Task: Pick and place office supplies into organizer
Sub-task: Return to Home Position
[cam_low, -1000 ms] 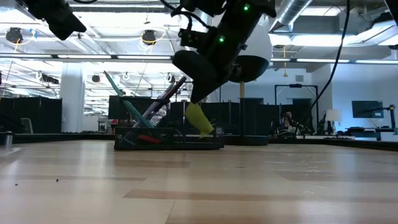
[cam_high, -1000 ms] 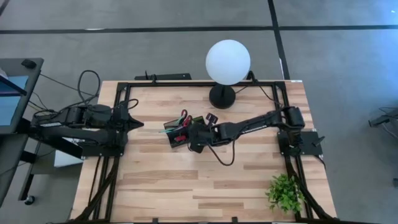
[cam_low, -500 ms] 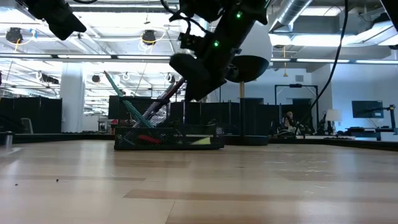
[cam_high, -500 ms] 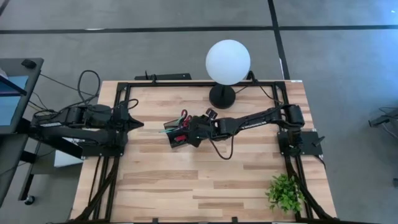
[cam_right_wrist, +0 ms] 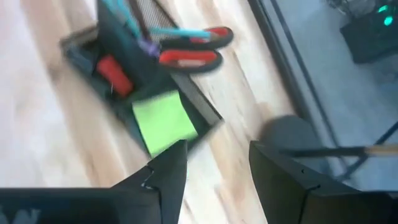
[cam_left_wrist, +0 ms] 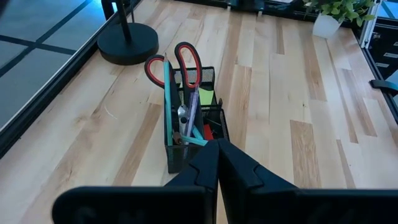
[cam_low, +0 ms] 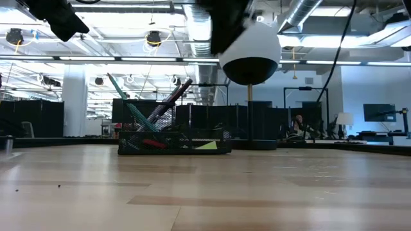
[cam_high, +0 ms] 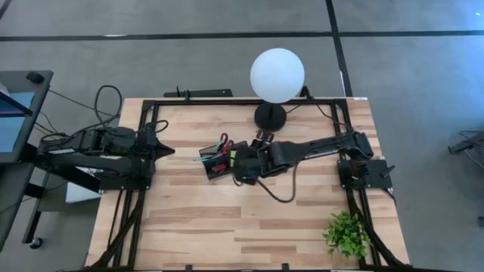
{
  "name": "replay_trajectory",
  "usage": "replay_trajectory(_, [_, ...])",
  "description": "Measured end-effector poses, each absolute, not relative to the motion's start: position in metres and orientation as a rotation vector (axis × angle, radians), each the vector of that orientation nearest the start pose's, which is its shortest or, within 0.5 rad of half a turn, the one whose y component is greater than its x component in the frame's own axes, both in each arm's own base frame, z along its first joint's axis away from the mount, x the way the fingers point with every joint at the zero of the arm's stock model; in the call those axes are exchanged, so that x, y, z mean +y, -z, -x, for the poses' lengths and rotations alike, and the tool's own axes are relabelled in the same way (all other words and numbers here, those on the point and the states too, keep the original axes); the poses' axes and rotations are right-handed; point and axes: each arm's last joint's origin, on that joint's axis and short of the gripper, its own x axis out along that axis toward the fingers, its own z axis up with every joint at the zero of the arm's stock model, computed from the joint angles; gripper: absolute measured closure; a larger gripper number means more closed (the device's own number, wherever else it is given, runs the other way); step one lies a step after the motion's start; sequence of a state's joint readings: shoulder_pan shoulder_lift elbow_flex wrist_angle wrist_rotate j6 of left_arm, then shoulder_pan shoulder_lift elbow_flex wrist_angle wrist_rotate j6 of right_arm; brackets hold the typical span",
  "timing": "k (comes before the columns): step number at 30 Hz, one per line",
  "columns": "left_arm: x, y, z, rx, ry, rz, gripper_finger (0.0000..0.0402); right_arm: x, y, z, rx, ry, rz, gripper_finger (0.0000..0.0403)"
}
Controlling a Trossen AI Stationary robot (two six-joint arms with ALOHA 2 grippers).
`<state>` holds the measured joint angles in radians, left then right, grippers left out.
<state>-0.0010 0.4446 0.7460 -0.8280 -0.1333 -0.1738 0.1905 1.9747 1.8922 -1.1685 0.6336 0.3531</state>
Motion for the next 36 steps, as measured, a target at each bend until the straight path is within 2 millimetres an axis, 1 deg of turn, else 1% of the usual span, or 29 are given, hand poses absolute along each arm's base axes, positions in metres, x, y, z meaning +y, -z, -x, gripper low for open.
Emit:
replay_trajectory(2, [0.004,-0.299,-0.081,0.513,-0.175,0.134,0.0401,0.068,-0.324,-0.387,1.096,0.549,0.231,0.0239])
replay_trajectory(6, [0.004,-0.299,-0.081,0.513,-0.175,0.134,0.0401,0.082,-0.363,-0.37,1.046,0.562,0.267,0.0238])
replay_trajectory(8, [0.004,-0.299,-0.081,0.513,-0.175,0.134,0.0401,0.087,-0.382,-0.355,0.996,0.622,0.324,0.0236])
replay_trajectory(10, [0.004,-0.299,-0.081,0.512,-0.174,0.134,0.0401,0.087,-0.4,-0.338,0.905,0.705,0.34,0.0235])
replay_trajectory(12, [0.004,-0.299,-0.081,0.513,-0.175,0.134,0.0401,0.084,-0.413,-0.32,0.863,0.709,0.312,0.0235])
replay_trajectory(14, [0.004,-0.299,-0.081,0.512,-0.175,0.134,0.0401,0.079,-0.421,-0.303,0.84,0.672,0.256,0.0235])
replay_trajectory(16, [0.004,-0.299,-0.081,0.512,-0.175,0.134,0.0401,0.074,-0.421,-0.287,0.827,0.636,0.207,0.0237])
replay_trajectory(18, [0.004,-0.299,-0.081,0.512,-0.175,0.134,0.0401,0.072,-0.412,-0.275,0.774,0.602,0.148,0.0237])
replay_trajectory(20, [0.004,-0.299,-0.081,0.512,-0.175,0.134,0.0401,0.072,-0.393,-0.262,0.704,0.551,0.105,0.0238])
replay_trajectory(22, [0.004,-0.299,-0.081,0.512,-0.174,0.134,0.0401,0.073,-0.363,-0.253,0.617,0.496,0.068,0.0238])
replay_trajectory(25, [0.004,-0.299,-0.081,0.512,-0.174,0.134,0.0401,0.071,-0.311,-0.233,0.518,0.43,0.006,0.0239])
replay_trajectory(27, [0.004,-0.299,-0.081,0.513,-0.175,0.134,0.0402,0.066,-0.287,-0.218,0.451,0.405,-0.053,0.0239])
replay_trajectory(29, [0.004,-0.299,-0.081,0.512,-0.175,0.134,0.0401,0.06,-0.271,-0.202,0.392,0.379,-0.123,0.0239])
replay_trajectory(31, [0.004,-0.299,-0.081,0.512,-0.175,0.134,0.0401,0.058,-0.26,-0.188,0.354,0.344,-0.161,0.0237])
replay_trajectory(36, [0.004,-0.299,-0.081,0.512,-0.175,0.134,0.0401,0.055,-0.245,-0.158,0.226,0.312,-0.218,0.0234])
